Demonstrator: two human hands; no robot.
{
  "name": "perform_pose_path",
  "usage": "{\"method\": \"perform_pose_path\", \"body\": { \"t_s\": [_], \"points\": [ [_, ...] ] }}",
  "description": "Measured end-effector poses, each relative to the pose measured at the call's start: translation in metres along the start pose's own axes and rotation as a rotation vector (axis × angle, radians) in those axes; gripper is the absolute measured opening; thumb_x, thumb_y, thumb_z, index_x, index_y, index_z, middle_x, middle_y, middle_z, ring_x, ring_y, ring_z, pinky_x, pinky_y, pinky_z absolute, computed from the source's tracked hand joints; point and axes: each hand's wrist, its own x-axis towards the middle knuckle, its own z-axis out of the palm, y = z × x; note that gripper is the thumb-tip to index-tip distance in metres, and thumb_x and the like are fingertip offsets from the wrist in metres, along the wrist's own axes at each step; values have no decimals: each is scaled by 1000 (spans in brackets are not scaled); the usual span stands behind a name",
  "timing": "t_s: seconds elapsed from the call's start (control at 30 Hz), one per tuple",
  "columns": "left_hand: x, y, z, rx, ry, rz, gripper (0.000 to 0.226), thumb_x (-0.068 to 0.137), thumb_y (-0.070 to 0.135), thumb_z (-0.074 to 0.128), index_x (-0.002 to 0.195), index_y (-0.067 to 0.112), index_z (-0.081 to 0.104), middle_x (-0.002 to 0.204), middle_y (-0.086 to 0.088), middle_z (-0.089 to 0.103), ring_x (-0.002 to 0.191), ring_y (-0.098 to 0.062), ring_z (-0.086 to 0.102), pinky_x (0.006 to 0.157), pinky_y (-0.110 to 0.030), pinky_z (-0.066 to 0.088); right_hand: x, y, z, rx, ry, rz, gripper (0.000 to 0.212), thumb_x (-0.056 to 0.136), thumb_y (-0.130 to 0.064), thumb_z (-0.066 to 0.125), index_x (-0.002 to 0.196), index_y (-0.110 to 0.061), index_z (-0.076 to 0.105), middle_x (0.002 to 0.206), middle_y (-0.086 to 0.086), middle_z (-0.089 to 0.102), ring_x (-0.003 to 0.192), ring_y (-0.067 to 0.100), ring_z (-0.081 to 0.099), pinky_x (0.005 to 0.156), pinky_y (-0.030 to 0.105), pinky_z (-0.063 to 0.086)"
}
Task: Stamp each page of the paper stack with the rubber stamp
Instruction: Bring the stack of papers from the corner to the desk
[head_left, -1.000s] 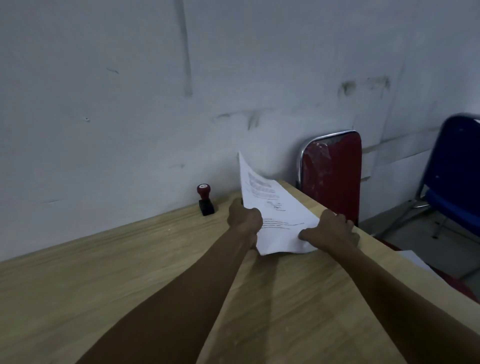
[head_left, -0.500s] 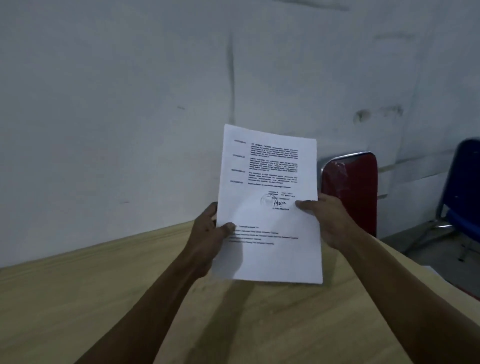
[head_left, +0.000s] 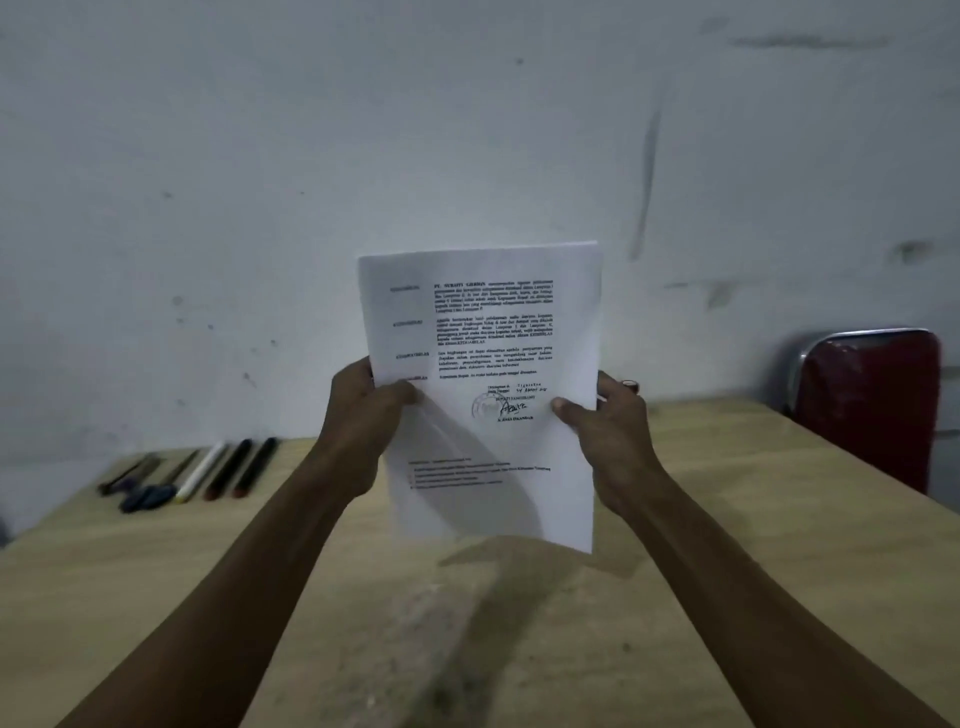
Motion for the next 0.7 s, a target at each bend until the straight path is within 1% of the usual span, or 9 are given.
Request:
{"method": "perform_pose_path", "body": {
  "t_s": [0.1,0.17,0.27,0.33,0.47,0.53,0.63,0.7],
  "points": [
    [-13,7,-28,15,55,23,37,83,-10,52,90,23,68,97,3,71,88,-21,65,74,-33,53,-16,5,28,44,-48,-4,32,88,13,59,100,-15,69,91,-2,75,82,17,73,76,28,60],
    [-22,9,-48,18,90,23,36,84,-10,52,89,22,68,95,5,71,85,-18,65,69,-30,51,-26,9,45,53,-73,-5,32,88,12,61,99,-16,69,92,-2,76,87,20,73,79,31,60],
    [-34,5,-74,24,116,11,35,84,-9,52,91,21,68,97,3,71,87,-19,66,70,-31,51,-41,16,64,53,-115,10,31,88,10,62,99,-18,70,96,0,76,91,22,73,81,35,59],
    [-40,-2,-86,29,119,-12,35,84,-8,52,93,21,69,99,2,72,89,-21,67,72,-33,53,-48,21,68,50,-138,21,31,88,10,62,101,-18,70,98,1,76,90,22,73,79,34,59],
    [-50,-20,-98,55,110,-86,31,82,-6,55,98,17,70,102,-3,73,92,-27,68,78,-41,55,-61,34,69,31,-148,66,29,86,9,65,99,-17,70,97,0,75,82,17,73,66,26,59],
    [-55,-28,-100,39,117,-108,32,82,-8,56,95,17,69,100,-3,73,91,-28,68,75,-39,55,-66,41,68,26,-142,90,30,84,10,66,96,-18,70,94,-1,76,78,14,73,63,24,58],
    [-59,-35,-98,5,123,-138,32,81,-10,57,92,18,68,98,-2,72,90,-27,67,70,-34,53,-71,48,67,-3,-147,115,30,84,11,66,98,-16,70,97,2,75,78,15,73,64,27,58],
    [-59,-37,-95,5,126,-149,31,82,-9,57,93,17,68,97,-3,72,89,-27,67,68,-34,53,-73,50,68,-32,-155,117,30,85,10,64,98,-17,69,97,0,75,76,13,73,63,26,58]
  ]
}}
